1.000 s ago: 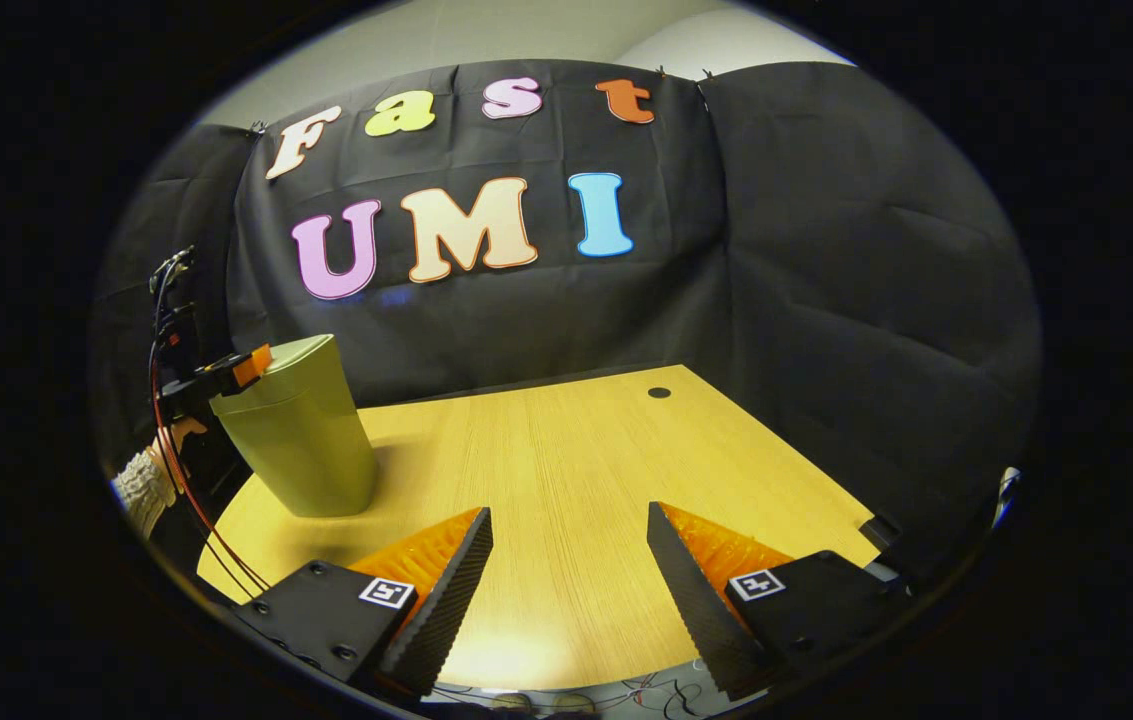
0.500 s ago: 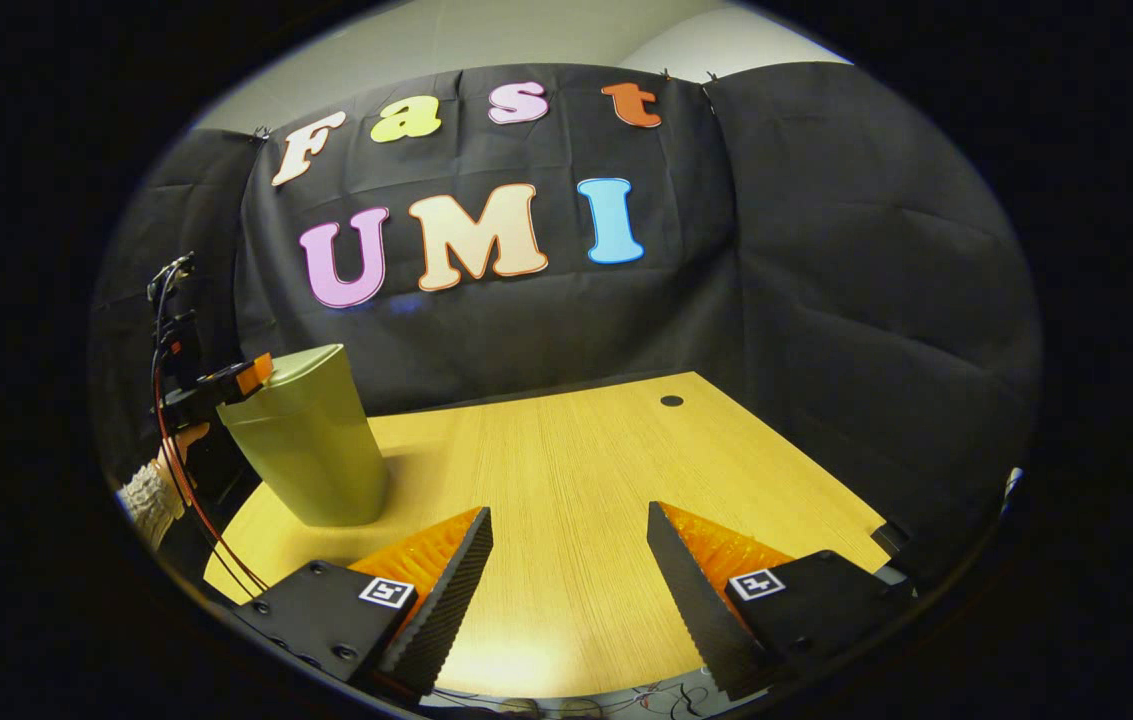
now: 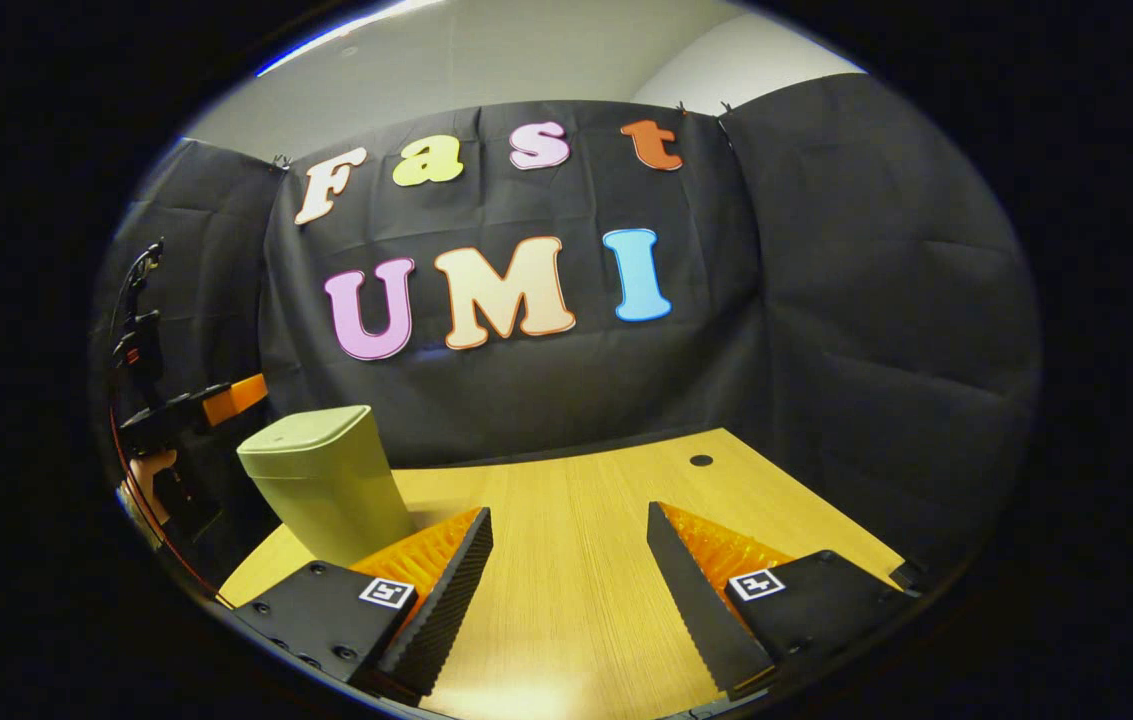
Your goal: Press the lid of the desktop garbage bin to open it, pick up the crumpled paper on the desktop and throw it into the bin, then pick up the pop can on the desktop and drop it into the bin, and finally close the garbage bin lid.
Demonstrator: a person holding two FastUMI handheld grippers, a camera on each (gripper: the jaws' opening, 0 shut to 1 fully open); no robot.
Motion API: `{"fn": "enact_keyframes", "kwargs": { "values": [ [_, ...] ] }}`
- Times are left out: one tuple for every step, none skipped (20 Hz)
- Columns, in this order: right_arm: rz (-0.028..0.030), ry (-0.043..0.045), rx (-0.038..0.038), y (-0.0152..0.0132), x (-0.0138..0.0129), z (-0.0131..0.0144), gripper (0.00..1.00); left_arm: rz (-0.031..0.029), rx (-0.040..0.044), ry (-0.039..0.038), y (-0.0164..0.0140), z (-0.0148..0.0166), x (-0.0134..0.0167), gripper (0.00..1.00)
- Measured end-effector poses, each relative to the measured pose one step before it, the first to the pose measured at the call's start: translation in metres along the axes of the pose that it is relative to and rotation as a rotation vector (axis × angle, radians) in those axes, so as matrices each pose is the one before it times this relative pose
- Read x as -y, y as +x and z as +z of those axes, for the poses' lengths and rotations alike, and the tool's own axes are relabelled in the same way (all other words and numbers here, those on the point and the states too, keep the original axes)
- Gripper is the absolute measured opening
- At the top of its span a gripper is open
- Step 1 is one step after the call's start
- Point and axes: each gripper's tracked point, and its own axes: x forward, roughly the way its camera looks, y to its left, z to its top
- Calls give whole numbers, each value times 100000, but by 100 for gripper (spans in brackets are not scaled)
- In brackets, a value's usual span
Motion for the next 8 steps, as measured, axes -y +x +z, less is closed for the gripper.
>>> {"fn": "enact_keyframes", "kwargs": {
  "values": [
    [688, -419, 527, 121, -234, 259, 98, -1499, -255, -2294, -1115, 91, 995, 89],
    [640, -111, 578, 21, -182, 121, 98, -1129, -370, -2990, -1049, -196, 1011, 89],
    [490, 213, 342, -4, -65, -19, 98, -1226, -1248, -2872, -982, -460, 1036, 89],
    [644, 421, 19, 117, -154, 71, 98, -561, -1180, -2003, -1029, -579, 821, 92],
    [730, 511, -261, -61, -198, -76, 98, -75, -1166, -1059, -735, -502, 499, 89],
    [710, 285, 68, -189, -132, 58, 98, -189, -970, -648, -641, -470, 455, 89],
    [294, -43, 377, -71, -75, -27, 94, -732, -737, -618, -436, -342, 539, 89],
    [109, -185, 223, -79, 57, -52, 98, -1158, -613, -386, -344, -263, 669, 89]
  ]
}}
